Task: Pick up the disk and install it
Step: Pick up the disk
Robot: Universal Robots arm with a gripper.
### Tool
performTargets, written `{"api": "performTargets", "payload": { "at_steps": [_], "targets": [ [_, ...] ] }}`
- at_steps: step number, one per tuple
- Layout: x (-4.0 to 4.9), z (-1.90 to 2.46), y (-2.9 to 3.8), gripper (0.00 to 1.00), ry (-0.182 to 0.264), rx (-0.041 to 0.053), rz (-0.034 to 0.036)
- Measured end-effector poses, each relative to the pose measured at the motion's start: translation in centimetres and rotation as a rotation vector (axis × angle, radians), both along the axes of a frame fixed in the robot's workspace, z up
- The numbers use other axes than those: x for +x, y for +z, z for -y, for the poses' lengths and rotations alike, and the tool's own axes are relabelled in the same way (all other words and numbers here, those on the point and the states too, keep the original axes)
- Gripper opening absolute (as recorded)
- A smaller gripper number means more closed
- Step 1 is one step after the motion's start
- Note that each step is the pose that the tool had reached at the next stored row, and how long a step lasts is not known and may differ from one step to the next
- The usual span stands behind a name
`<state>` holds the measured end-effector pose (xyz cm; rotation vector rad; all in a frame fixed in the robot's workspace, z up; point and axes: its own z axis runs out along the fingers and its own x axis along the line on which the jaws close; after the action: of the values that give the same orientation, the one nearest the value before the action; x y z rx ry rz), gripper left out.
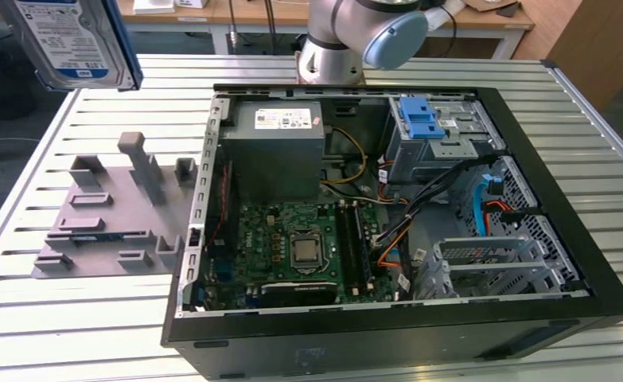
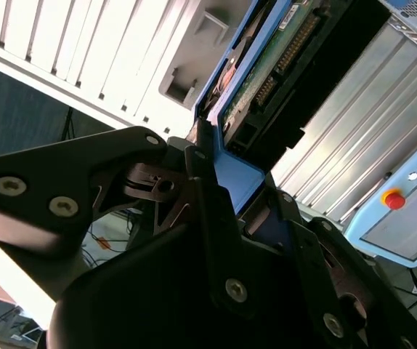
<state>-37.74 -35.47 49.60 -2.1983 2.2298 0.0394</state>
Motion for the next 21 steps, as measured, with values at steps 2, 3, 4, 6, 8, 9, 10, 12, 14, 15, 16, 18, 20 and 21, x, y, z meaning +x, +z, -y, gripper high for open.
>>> {"api": "performTargets", "payload": {
  "at_steps": [2, 3, 4, 6, 8, 9, 10, 12, 14, 15, 16, 18, 20, 21],
  "targets": [
    [0.35, 0.21, 0.00, 0.36, 0.000, 0.0000, -0.0013],
    [0.52, 0.29, 0.00, 0.36, 0.000, 0.0000, -0.0019],
    [0.71, 0.36, 0.00, 0.36, 0.000, 0.0000, -0.0027],
    [1.01, 0.46, 0.00, 0.36, 0.000, 0.0000, -0.0039],
    [1.33, 0.59, 0.01, 0.36, 0.000, 0.0000, -0.0053],
    [1.50, 0.66, 0.00, 0.36, 0.000, 0.0000, -0.0059],
    [1.65, 0.71, 0.00, 0.36, 0.000, 0.0000, -0.0065],
    [1.97, 0.81, 0.00, 0.36, 0.000, 0.0000, -0.0078],
    [2.28, 0.90, 0.00, 0.36, 0.000, 0.0000, -0.0088],
    [2.47, 0.95, 0.00, 0.36, 0.000, 0.0000, -0.0095],
    [2.66, 1.01, 0.00, 0.36, 0.000, 0.0000, -0.0101],
    [3.07, 1.10, 0.00, 0.36, 0.000, 0.0000, -0.0116],
    [3.49, 1.18, 0.00, 0.36, 0.000, 0.0000, -0.0129],
    [3.68, 1.21, 0.00, 0.36, 0.000, -0.0001, -0.0136]
  ]
}}
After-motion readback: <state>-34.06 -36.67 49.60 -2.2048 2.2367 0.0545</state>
